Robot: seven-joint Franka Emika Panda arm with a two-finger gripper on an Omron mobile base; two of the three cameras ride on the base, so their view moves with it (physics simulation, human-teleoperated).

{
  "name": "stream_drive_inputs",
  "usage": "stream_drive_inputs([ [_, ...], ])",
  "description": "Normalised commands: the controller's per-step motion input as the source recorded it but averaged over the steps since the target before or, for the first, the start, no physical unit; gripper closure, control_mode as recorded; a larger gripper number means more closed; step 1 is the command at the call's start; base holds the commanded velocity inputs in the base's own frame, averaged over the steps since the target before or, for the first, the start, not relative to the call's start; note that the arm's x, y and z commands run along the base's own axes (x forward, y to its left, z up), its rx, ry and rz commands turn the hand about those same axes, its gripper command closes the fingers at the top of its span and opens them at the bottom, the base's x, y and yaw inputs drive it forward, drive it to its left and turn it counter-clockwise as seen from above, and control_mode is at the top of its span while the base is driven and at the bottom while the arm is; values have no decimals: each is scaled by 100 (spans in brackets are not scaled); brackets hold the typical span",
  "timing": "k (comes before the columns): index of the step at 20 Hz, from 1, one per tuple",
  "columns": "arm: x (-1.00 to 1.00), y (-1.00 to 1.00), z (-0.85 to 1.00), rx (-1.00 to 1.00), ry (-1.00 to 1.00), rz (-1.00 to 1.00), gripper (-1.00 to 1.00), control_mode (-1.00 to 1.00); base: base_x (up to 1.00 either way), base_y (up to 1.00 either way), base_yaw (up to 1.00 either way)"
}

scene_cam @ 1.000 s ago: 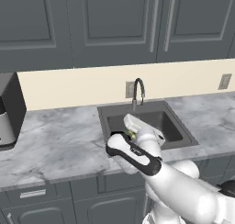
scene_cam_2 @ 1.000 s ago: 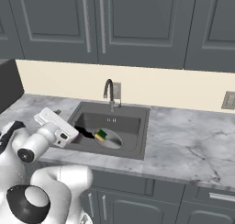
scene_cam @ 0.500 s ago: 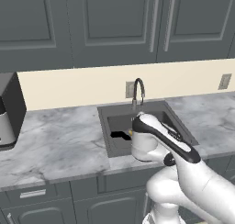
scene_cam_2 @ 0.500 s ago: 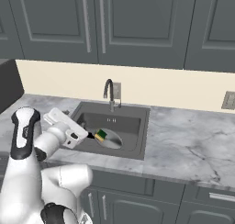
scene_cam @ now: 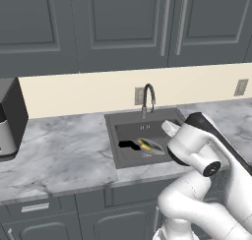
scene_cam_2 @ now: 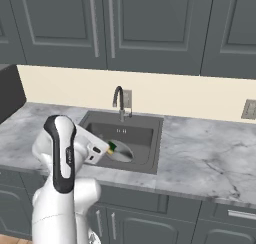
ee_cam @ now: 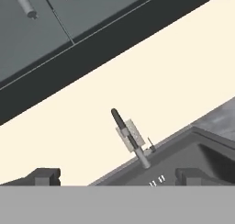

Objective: Pick the pan and sponge and place them into the sink. Then turn on the water.

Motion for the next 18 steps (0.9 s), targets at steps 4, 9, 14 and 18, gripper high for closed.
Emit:
stream_drive_inputs([
  [4, -20, -38, 28, -9, 6, -1, -100, -100, 0, 0, 0],
  [9, -2, -29, 20, -18, 3, -4, -100, -100, 0, 0, 0],
  [14, 0, -28, 18, -20, 0, -5, -100, -100, 0, 0, 0],
  [18, 1, -25, 13, -20, 3, -4, -100, -100, 0, 0, 0],
])
